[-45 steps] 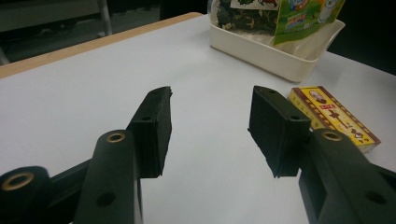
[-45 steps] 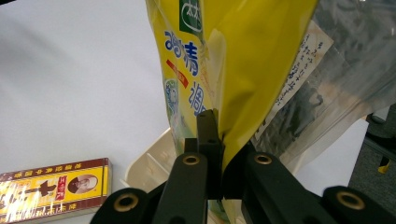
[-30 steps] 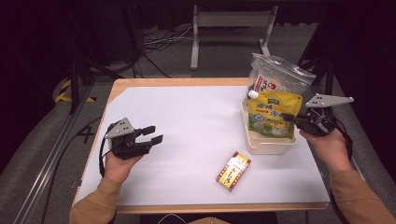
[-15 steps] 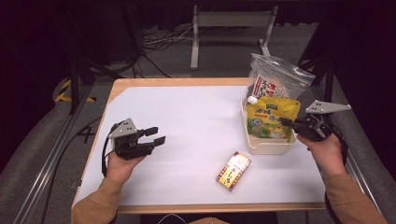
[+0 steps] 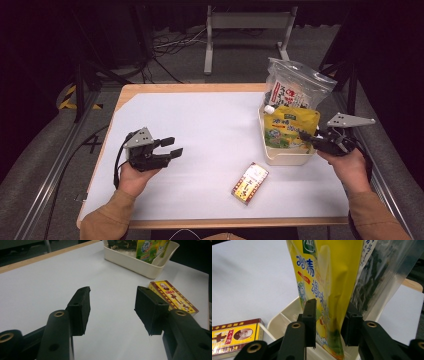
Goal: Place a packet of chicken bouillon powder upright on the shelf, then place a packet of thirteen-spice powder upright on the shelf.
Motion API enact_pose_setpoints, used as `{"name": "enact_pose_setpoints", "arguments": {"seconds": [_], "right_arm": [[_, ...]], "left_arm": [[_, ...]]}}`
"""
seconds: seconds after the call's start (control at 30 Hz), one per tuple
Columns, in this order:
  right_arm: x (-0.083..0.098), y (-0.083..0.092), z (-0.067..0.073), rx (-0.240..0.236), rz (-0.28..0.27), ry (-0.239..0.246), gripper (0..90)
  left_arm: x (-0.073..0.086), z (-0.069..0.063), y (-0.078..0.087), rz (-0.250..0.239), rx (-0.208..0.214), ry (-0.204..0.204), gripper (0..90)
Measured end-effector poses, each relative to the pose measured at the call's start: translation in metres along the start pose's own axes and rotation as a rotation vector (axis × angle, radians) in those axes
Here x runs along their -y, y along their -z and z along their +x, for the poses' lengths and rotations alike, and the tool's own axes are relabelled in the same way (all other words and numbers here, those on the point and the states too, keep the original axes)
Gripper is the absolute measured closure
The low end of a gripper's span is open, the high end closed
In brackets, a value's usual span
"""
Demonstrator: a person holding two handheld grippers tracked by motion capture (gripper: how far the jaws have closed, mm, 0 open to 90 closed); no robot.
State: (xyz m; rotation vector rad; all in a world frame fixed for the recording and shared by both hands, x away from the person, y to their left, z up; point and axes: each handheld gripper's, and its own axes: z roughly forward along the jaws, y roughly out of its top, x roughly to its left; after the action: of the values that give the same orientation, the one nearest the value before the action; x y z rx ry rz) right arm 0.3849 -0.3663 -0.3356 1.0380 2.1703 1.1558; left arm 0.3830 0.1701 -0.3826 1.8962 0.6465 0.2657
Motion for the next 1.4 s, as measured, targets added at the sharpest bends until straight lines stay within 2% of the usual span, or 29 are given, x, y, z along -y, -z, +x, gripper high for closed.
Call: {"name": "enact_pose_setpoints", "arguments": {"seconds": [0.1,0.23,0.27,0.3,0.37,0.47,0.63,0.7,0.77,0.87,0.97,1.07,1.1,1.13,1.3,1.4], "right_arm": [[-0.001,0.004,0.003,0.026,0.010,0.024,66.8],[-0.004,0.009,0.004,0.043,-0.004,0.025,67.2],[-0.005,0.013,0.004,0.055,-0.005,0.026,78.0],[-0.005,0.013,0.004,0.055,-0.005,0.026,78.0],[-0.007,0.016,0.004,0.058,0.009,0.035,85.1],[-0.006,0.015,0.006,0.065,0.015,0.044,87.7],[0.002,0.014,0.000,0.072,0.025,-0.023,88.9],[0.005,0.016,-0.005,0.051,0.009,-0.065,88.9],[0.005,0.016,-0.004,0.051,0.009,-0.064,88.7],[0.002,0.015,-0.001,0.065,0.023,-0.040,85.3],[0.002,0.017,0.002,0.070,0.026,-0.036,80.7],[0.002,0.021,0.005,0.090,0.012,-0.018,69.3],[0.002,0.021,0.005,0.090,0.012,-0.018,69.3],[0.002,0.026,0.007,0.098,0.002,-0.006,63.0],[0.001,0.038,0.012,0.125,-0.016,0.017,56.8],[0.002,0.045,0.017,0.132,-0.023,0.022,55.5]], "left_arm": [[-0.001,-0.001,-0.003,0.006,0.009,-0.003,46.4],[-0.002,0.000,-0.006,0.008,0.012,-0.010,46.4],[-0.002,0.000,-0.006,0.008,0.012,-0.010,46.4],[-0.002,-0.001,-0.007,0.009,0.014,-0.004,46.4],[-0.002,0.000,-0.008,0.010,0.016,-0.006,46.6],[-0.003,0.000,-0.009,0.009,0.019,-0.009,46.9],[-0.004,-0.001,-0.011,0.013,0.025,-0.010,47.0],[-0.004,-0.002,-0.012,0.013,0.029,-0.011,47.0],[-0.005,-0.002,-0.012,0.013,0.030,-0.015,46.9],[-0.006,-0.004,-0.014,0.018,0.037,-0.014,46.3],[-0.007,-0.007,-0.018,0.018,0.043,-0.016,38.5],[-0.009,-0.011,-0.023,0.035,0.050,-0.013,30.7],[-0.009,-0.011,-0.023,0.035,0.050,-0.013,29.8],[-0.010,-0.014,-0.025,0.048,0.055,-0.020,28.0],[-0.016,-0.028,-0.035,0.072,0.122,-0.057,21.0],[-0.020,-0.033,-0.039,0.084,0.143,-0.050,20.5]]}}
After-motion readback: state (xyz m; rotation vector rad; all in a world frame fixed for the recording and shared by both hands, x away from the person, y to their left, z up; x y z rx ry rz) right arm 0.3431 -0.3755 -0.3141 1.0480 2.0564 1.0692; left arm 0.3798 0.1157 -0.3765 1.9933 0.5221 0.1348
